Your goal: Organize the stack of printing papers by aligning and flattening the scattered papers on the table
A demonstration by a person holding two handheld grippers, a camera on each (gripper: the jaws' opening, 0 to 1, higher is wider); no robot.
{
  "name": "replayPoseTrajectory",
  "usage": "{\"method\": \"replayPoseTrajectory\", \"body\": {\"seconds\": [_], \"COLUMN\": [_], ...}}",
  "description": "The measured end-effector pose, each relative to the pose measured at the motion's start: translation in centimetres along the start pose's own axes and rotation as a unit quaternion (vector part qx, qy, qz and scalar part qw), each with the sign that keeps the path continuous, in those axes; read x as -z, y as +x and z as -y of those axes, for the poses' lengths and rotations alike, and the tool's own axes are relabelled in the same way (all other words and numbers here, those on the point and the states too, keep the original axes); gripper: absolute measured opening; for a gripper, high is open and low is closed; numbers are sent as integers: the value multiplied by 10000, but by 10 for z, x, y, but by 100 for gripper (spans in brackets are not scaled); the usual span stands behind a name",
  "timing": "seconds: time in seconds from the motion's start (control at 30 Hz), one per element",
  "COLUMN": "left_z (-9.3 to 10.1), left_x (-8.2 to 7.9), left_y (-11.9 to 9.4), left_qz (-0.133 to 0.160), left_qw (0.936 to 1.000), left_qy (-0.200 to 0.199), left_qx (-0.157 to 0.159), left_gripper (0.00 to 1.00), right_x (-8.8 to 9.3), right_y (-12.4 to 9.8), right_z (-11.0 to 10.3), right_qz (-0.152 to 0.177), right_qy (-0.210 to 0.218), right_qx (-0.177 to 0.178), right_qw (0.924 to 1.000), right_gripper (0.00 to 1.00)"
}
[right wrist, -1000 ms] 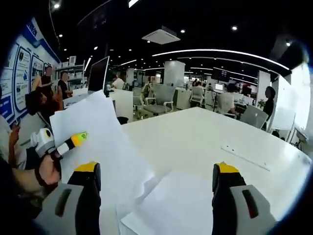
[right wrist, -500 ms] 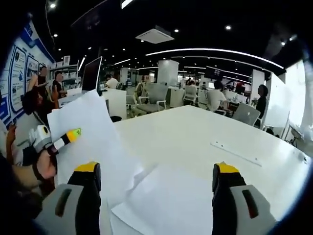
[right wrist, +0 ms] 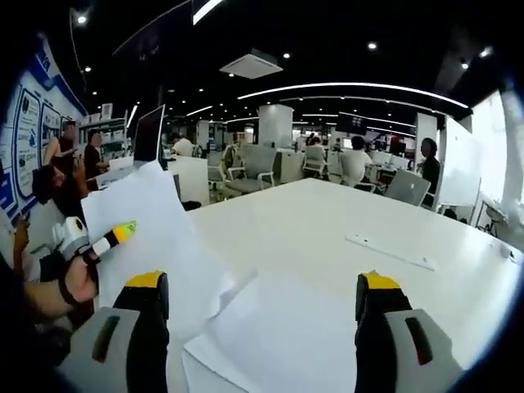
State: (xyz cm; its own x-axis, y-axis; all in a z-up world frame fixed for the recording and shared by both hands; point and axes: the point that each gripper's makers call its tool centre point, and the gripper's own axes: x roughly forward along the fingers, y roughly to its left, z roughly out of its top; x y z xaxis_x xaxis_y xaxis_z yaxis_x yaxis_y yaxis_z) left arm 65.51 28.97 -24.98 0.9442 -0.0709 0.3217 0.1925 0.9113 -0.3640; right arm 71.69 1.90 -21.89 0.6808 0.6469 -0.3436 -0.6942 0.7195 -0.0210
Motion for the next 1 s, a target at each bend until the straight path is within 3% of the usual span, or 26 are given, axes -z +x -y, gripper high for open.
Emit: {"method": "replayPoseTrajectory", "body": {"seconds": [0.6,0.77,1.0], "left_z": [0,-8,-10], "left_x": [-1,2,6], "left_y": [-1,4,6], "left_qz": [43,-35,-120], "left_qw": [10000,9990,9985], "left_qy": [-54,-420,-491], "left_qx": [-36,-127,-189], "left_gripper": [11,11,10], "right_x": [16,20,22], "right_y": [-16,-22,-23], "right_z": [12,20,36], "right_qz": [-61,-61,-99], "right_qy": [155,245,404], "right_qx": [195,280,448], "right_qw": [9997,9993,9981], "right_gripper": [89,89,89]}}
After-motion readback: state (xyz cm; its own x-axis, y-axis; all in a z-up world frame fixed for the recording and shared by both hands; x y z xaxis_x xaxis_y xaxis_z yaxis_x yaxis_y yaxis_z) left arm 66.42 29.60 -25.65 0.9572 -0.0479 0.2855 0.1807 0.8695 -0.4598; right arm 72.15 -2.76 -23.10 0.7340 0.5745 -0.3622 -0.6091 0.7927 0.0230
